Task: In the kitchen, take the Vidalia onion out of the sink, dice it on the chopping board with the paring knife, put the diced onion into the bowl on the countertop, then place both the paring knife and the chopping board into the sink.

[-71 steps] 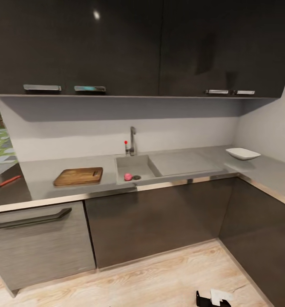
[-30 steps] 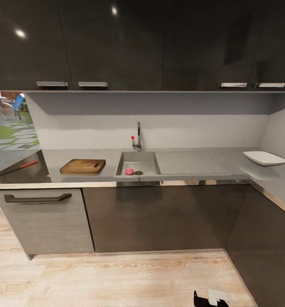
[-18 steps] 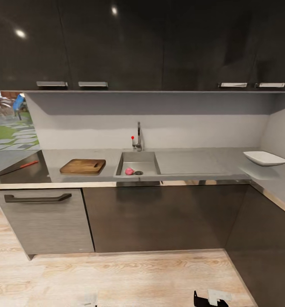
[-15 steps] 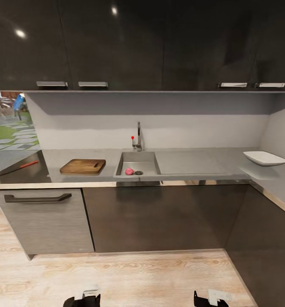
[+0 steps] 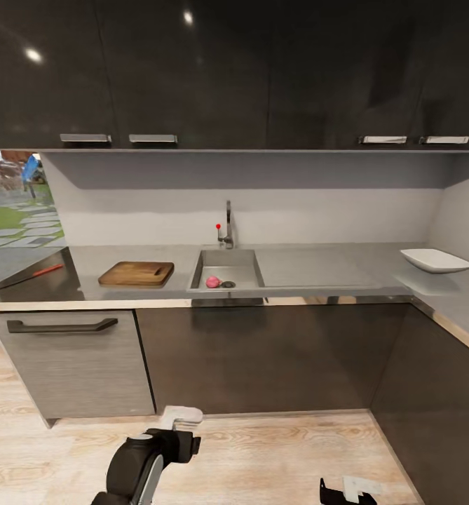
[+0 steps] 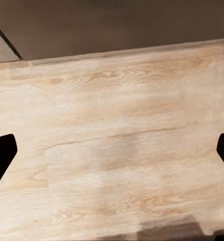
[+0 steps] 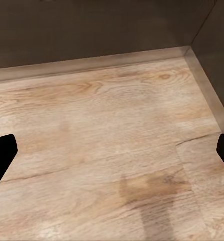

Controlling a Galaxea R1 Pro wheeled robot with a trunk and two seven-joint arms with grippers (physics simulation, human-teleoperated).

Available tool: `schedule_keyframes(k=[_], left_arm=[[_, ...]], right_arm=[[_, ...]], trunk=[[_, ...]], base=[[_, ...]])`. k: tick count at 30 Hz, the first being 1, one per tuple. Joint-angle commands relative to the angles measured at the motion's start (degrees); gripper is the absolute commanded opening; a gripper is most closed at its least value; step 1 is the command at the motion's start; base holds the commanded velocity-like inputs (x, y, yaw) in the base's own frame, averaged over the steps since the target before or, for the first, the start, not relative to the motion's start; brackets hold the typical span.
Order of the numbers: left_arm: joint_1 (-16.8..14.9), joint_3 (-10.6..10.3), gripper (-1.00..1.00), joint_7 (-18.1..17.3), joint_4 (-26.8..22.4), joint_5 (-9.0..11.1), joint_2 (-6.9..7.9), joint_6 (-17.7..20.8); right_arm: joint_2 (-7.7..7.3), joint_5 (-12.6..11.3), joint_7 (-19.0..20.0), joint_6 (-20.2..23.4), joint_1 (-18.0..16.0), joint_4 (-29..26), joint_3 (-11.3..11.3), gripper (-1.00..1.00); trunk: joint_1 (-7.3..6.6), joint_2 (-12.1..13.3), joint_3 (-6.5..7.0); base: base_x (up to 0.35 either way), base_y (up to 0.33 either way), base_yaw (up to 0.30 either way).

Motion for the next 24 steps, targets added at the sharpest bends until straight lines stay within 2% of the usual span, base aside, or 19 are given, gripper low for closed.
schedule_keyframes(k=[1,4,6,8,10,12,13,14,16,17,18,21,23,24], left_arm=[[-1.23,-1.36,1.0,0.3,-0.32,-0.06,-0.15,0.7],[-4.0,-2.78,1.0,0.36,-0.62,-0.04,-0.39,1.17],[-8.14,-3.38,1.0,0.43,-0.71,0.06,-0.58,1.44],[-10.41,-3.53,1.0,0.45,-0.72,0.14,-0.63,1.58],[-15.57,-3.69,1.0,0.47,-0.77,0.12,-0.68,1.72],[-22.62,-3.74,1.0,0.48,-0.74,0.28,-0.7,1.85],[-32.1,-3.72,1.0,0.53,0.34,0.45,-0.69,1.94],[-33.73,-3.7,1.0,0.54,0.7,0.49,-0.7,1.95],[-39.72,-3.67,1.0,0.6,2.93,0.61,-0.75,1.98],[-41.16,-3.66,1.0,0.61,3.78,0.67,-0.76,1.98],[-44.04,-3.65,1.0,0.63,5.78,0.79,-0.78,1.98],[-49.44,-3.63,1.0,0.64,10.74,1.44,-0.81,1.99],[-52.92,-3.6,1.0,0.65,14.44,2.61,-0.82,1.97],[-54.98,-3.57,1.0,0.67,16.52,3.8,-0.82,1.95]], right_arm=[[-0.02,0.61,-0.35,-0.09,-0.04,0.03,-0.31,1.0],[0.0,0.61,-0.35,-0.09,-0.04,0.02,-0.31,1.0],[0.01,0.61,-0.35,-0.08,-0.04,0.0,-0.31,1.0],[0.01,0.61,-0.35,-0.08,-0.04,0.01,-0.31,1.0],[0.01,0.61,-0.35,-0.1,-0.04,-0.01,-0.31,1.0],[0.03,0.61,-0.36,-0.12,-0.04,-0.03,-0.31,1.0],[0.08,0.61,-0.36,-0.11,-0.04,-0.05,-0.31,1.0],[0.08,0.61,-0.36,-0.11,-0.04,-0.06,-0.31,1.0],[0.09,0.61,-0.35,-0.12,-0.04,-0.06,-0.31,1.0],[0.09,0.61,-0.35,-0.13,-0.04,-0.06,-0.31,1.0],[0.09,0.61,-0.35,-0.12,-0.04,-0.06,-0.31,1.0],[0.18,0.61,-0.35,-0.11,-0.03,-0.07,-0.31,1.0],[0.23,0.61,-0.35,-0.11,-0.03,-0.07,-0.31,1.0],[0.28,0.61,-0.35,-0.1,-0.03,-0.07,-0.31,1.0]], trunk=[[0.0,-0.04,-0.06],[0.0,-0.04,-0.06],[0.0,-0.04,-0.06],[0.0,-0.04,-0.06],[0.0,-0.04,-0.06],[0.0,-0.04,-0.06],[0.0,-0.04,-0.06],[0.0,-0.04,-0.06],[0.0,-0.04,-0.06],[0.0,-0.04,-0.06],[0.0,-0.04,-0.06],[0.0,-0.04,-0.06],[0.0,-0.04,-0.06],[0.0,-0.04,-0.06]], base=[[0.0,0.0,0.0],[0.0,0.0,0.0],[0.0,0.0,0.0],[0.0,0.0,0.0],[0.0,0.0,0.0],[0.0,0.0,0.0],[0.0,0.0,0.0],[0.0,0.0,0.0],[0.0,0.0,0.0],[0.0,0.0,0.0],[0.0,0.0,0.0],[0.0,0.0,0.0],[0.0,0.0,0.0],[0.0,0.0,0.0]])
